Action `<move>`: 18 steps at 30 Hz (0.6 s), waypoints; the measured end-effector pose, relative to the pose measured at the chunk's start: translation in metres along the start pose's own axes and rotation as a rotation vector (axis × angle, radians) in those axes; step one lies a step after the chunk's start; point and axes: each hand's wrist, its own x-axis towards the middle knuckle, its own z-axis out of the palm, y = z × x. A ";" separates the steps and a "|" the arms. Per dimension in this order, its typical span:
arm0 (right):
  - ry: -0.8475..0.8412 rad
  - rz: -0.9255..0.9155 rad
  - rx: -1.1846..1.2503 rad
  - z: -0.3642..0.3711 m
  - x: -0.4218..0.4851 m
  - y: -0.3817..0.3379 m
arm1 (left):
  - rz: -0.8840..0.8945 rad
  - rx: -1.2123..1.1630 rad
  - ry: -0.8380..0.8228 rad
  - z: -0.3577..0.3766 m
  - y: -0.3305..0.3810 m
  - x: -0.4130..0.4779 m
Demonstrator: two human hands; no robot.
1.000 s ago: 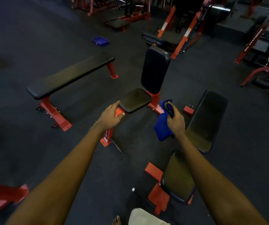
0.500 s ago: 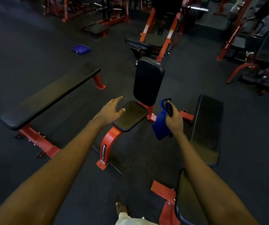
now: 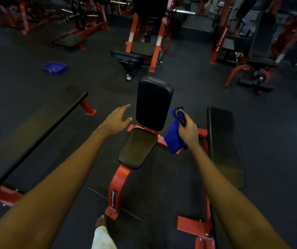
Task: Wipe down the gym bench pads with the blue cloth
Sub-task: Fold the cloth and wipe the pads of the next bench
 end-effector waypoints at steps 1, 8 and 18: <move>0.015 0.007 -0.006 0.006 0.006 -0.003 | 0.007 -0.003 -0.010 -0.005 -0.009 0.011; 0.119 0.098 -0.042 0.073 0.052 -0.041 | 0.115 -0.005 -0.145 -0.053 -0.088 0.099; 0.192 0.211 -0.095 0.119 0.111 -0.058 | 0.224 0.036 -0.269 -0.078 -0.117 0.199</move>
